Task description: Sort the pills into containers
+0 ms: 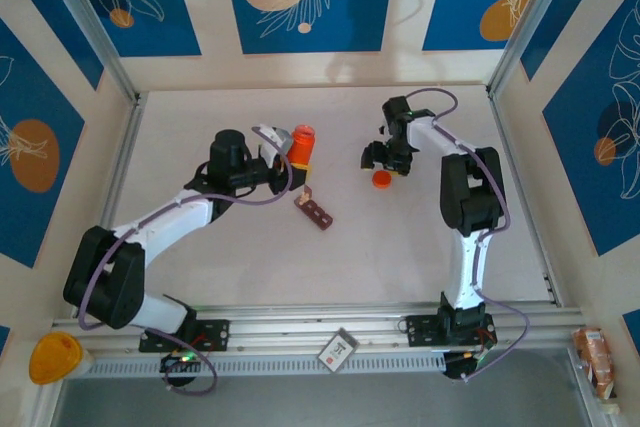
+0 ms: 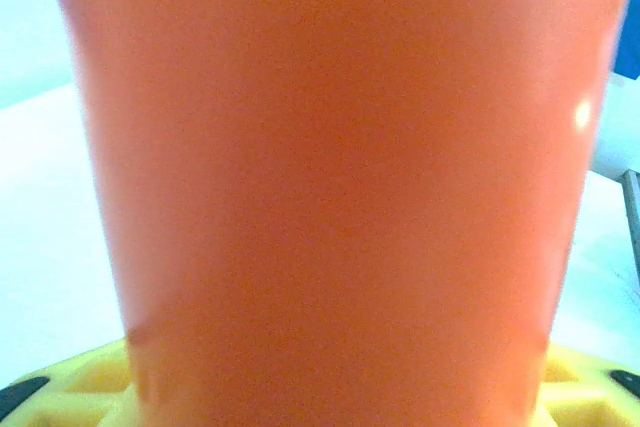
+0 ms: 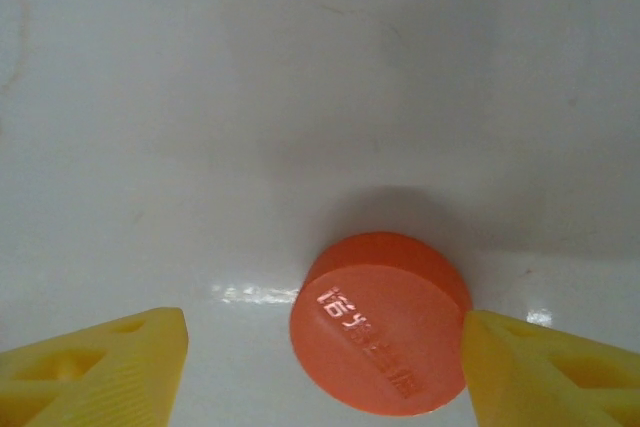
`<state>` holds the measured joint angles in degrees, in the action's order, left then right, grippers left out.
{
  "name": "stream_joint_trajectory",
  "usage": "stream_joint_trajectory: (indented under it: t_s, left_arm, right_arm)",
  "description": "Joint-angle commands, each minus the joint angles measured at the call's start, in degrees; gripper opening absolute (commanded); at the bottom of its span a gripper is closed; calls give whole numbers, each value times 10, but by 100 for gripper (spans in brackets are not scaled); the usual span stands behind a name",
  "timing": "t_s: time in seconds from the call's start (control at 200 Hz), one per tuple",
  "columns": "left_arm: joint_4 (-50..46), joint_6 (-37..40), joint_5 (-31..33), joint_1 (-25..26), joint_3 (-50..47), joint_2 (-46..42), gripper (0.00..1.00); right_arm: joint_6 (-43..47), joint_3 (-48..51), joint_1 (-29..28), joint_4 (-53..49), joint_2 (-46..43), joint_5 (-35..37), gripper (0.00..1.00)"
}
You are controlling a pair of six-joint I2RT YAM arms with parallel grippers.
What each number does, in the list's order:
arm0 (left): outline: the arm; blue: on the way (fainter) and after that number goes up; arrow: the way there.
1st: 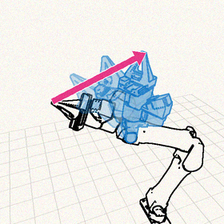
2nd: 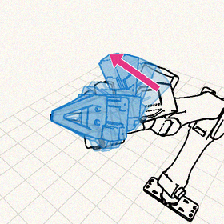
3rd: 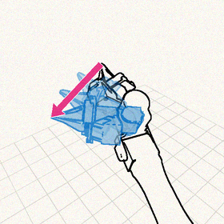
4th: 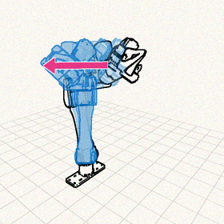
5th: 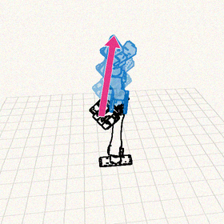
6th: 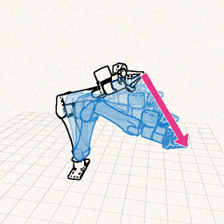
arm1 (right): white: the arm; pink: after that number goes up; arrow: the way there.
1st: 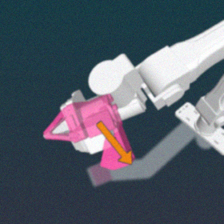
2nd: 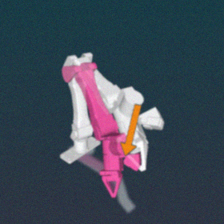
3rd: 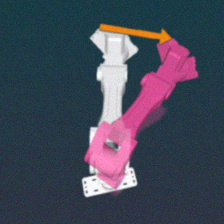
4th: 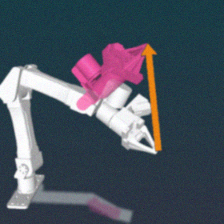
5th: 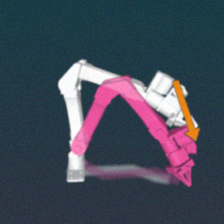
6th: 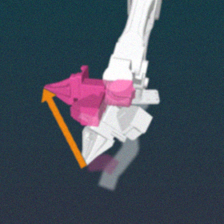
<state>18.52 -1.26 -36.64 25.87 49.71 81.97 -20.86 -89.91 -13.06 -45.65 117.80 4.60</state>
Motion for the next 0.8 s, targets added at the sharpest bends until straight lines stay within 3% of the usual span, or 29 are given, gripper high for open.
stream_joint_trajectory:
  t_s: [0.0,0.795]
  left_arm:
    - [3,-7,-27,-9,21,7,0]
    - [-3,-20,-40,-15,24,21,0]
  right_arm:
    - [13,-8,-6,-25,13,17,73]
    - [20,-5,-29,-27,1,27,70]
